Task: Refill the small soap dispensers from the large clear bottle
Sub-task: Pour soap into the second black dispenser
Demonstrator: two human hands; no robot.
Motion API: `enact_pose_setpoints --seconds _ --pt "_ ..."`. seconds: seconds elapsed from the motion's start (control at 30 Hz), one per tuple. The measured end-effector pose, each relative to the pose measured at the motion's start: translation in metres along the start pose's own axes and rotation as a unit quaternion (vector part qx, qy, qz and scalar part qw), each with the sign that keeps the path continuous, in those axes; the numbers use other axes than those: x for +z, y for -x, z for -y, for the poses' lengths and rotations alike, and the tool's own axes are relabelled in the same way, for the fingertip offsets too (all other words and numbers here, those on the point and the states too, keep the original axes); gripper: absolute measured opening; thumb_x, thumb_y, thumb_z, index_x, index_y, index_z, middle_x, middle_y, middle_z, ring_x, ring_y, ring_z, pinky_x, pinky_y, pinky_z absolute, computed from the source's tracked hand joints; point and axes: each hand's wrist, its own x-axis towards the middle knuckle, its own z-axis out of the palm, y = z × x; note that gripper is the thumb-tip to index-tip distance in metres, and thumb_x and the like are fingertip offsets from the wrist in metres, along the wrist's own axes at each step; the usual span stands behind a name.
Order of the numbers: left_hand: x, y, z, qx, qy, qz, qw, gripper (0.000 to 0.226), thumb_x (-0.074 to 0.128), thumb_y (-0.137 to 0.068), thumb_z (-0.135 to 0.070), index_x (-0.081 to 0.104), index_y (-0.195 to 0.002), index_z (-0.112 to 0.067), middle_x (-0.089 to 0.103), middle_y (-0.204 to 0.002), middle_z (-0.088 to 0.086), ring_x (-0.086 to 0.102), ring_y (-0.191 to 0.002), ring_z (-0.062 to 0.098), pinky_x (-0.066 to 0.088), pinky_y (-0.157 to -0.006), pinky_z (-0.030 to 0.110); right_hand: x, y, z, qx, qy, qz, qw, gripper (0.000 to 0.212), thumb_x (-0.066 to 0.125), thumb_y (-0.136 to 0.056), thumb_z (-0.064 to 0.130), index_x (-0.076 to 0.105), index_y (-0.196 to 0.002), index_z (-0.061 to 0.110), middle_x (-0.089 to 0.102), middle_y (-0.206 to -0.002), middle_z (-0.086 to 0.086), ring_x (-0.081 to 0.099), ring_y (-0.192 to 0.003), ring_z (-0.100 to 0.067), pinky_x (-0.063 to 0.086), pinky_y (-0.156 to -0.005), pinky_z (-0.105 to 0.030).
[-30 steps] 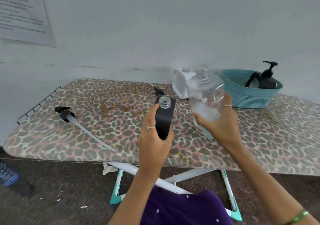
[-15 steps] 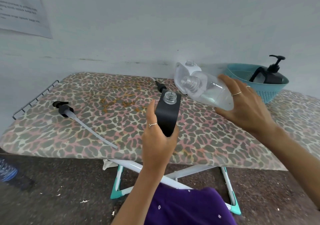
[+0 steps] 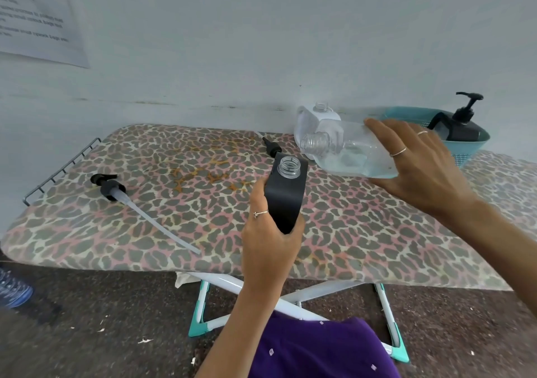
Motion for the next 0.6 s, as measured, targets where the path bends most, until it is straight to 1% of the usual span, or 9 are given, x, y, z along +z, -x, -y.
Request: enact_pose_setpoints --seconds 0.07,0.17,0.27,0.43,0.6 --pt "0.0 0.0002 -0.0004 -0.002 0.007 -0.001 1.0 0.072 0.073 -0.079 -0.017 0.03 -0.136 -0.021 0.062 -0.106 0.002 0.063 -0.085 0.009 0.05 -0.064 0.006 0.0 -0.0011 -0.002 -0.01 0.011 -0.002 1.0 0.084 0.084 -0.069 0.023 0.038 -0.138 0.009 0.057 -0.119 -0.022 0.057 -0.097 -0.044 0.045 -0.079 -0.052" --pt "0.0001 0.0001 -0.0004 -0.001 0.008 -0.001 1.0 0.072 0.073 -0.078 -0.017 0.028 -0.134 -0.027 0.064 -0.107 0.007 0.065 -0.086 0.015 0.05 -0.064 0.007 -0.0007 -0.0027 -0.0037 -0.023 0.023 -0.008 0.999 0.086 0.086 -0.066 0.022 0.041 -0.138 0.007 0.057 -0.118 -0.023 0.056 -0.096 -0.044 0.045 -0.079 -0.052" --pt "0.0001 0.0 -0.0005 -0.002 0.009 -0.002 1.0 0.073 0.073 -0.078 -0.018 0.027 -0.132 -0.033 0.064 -0.109 0.007 0.065 -0.088 0.015 0.051 -0.065 0.008 -0.0016 -0.0038 -0.0038 -0.032 0.028 -0.017 0.999 0.088 0.087 -0.065 0.021 0.04 -0.138 0.008 0.057 -0.118 -0.023 0.054 -0.098 -0.043 0.044 -0.078 -0.051" --pt "0.0 0.0009 0.0013 0.0 0.022 0.004 1.0 0.073 0.073 -0.079 -0.016 0.028 -0.133 -0.033 0.062 -0.11 0.007 0.065 -0.091 0.016 0.055 -0.067 0.015 -0.004 -0.0059 -0.0028 -0.047 0.037 -0.022 0.998 0.09 0.087 -0.063 0.02 0.038 -0.138 0.01 0.058 -0.117 -0.023 0.056 -0.096 -0.043 0.045 -0.077 -0.051" --pt "0.0007 0.0006 0.002 0.013 0.012 0.0 1.0 0.073 0.074 -0.078 -0.015 0.028 -0.133 -0.03 0.063 -0.108 0.009 0.066 -0.087 0.017 0.052 -0.065 0.008 -0.0057 -0.0092 -0.0022 -0.053 0.041 -0.021 0.998 0.093 0.088 -0.06 0.017 0.037 -0.137 0.011 0.059 -0.115 -0.023 0.058 -0.094 -0.044 0.046 -0.078 -0.052"
